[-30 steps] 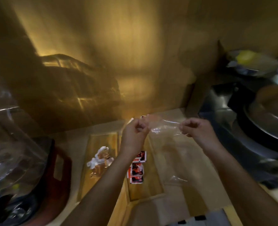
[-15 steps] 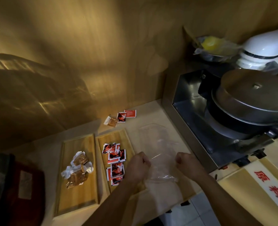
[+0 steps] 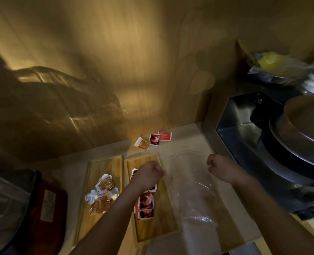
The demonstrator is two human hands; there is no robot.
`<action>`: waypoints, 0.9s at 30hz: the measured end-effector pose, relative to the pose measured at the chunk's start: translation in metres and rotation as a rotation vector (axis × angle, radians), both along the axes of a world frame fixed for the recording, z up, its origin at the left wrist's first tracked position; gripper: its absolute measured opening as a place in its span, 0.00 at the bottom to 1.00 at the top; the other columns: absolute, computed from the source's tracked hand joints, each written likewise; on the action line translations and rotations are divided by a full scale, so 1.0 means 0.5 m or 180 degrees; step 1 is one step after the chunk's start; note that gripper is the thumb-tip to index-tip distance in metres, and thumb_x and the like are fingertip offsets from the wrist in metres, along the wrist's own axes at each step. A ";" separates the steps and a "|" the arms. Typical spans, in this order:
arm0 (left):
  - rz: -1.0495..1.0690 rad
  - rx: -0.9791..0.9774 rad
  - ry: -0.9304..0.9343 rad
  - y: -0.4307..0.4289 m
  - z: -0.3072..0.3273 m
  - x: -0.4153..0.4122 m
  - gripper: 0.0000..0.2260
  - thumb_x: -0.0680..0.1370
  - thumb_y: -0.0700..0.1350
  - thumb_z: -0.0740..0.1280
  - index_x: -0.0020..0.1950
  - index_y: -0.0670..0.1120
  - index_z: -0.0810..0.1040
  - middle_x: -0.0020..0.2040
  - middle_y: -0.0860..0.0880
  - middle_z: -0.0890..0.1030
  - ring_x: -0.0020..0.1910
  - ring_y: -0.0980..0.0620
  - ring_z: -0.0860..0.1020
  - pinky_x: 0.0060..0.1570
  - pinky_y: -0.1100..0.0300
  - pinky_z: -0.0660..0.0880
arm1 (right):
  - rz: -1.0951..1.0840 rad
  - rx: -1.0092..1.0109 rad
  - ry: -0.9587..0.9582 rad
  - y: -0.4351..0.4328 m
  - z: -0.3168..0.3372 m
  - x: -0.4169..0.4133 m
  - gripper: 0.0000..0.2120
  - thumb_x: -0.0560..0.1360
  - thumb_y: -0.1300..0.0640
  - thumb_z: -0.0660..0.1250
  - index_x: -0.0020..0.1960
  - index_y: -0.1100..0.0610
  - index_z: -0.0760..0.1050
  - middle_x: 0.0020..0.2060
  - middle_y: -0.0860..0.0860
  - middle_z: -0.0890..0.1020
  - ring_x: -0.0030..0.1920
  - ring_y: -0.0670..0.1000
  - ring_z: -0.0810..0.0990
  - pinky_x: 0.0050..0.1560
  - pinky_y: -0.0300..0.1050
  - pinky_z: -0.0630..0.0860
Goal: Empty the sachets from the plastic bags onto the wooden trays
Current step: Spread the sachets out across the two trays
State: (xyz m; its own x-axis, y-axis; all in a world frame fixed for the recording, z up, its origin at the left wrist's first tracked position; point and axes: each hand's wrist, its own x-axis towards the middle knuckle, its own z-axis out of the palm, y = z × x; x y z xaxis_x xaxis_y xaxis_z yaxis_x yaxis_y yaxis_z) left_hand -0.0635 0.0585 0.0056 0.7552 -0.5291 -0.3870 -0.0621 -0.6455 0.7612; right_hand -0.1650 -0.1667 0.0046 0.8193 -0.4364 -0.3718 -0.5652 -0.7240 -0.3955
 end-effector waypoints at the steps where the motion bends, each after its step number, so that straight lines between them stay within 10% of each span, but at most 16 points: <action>1: 0.0075 -0.0010 -0.0028 0.002 0.009 0.014 0.05 0.75 0.41 0.66 0.40 0.45 0.78 0.38 0.51 0.78 0.39 0.53 0.75 0.39 0.60 0.70 | 0.0017 -0.0008 -0.0086 0.004 0.006 0.018 0.10 0.72 0.58 0.62 0.53 0.55 0.75 0.53 0.56 0.80 0.51 0.56 0.78 0.46 0.45 0.72; 24: 0.1197 0.0239 -0.0608 -0.031 -0.061 0.333 0.10 0.76 0.44 0.65 0.56 0.42 0.76 0.56 0.42 0.80 0.52 0.45 0.79 0.47 0.58 0.72 | 0.0504 0.0291 -0.0548 0.085 -0.085 0.456 0.02 0.71 0.58 0.62 0.39 0.53 0.71 0.48 0.58 0.81 0.49 0.59 0.79 0.40 0.45 0.68; 27: 0.1156 0.0339 -0.0465 -0.043 -0.111 0.354 0.14 0.77 0.44 0.65 0.61 0.42 0.72 0.59 0.41 0.79 0.58 0.43 0.77 0.56 0.53 0.74 | 0.0606 0.0143 -0.0503 0.091 -0.128 0.489 0.11 0.70 0.58 0.64 0.52 0.53 0.74 0.57 0.58 0.78 0.57 0.60 0.76 0.51 0.49 0.74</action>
State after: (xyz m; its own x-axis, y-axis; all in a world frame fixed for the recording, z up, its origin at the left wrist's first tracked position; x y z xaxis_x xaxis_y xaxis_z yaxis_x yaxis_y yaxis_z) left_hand 0.1135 0.0370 -0.0497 0.9367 -0.1805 -0.3000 0.0818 -0.7203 0.6888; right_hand 0.0796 -0.1213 -0.0596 0.9347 -0.2546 -0.2482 -0.3489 -0.7913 -0.5022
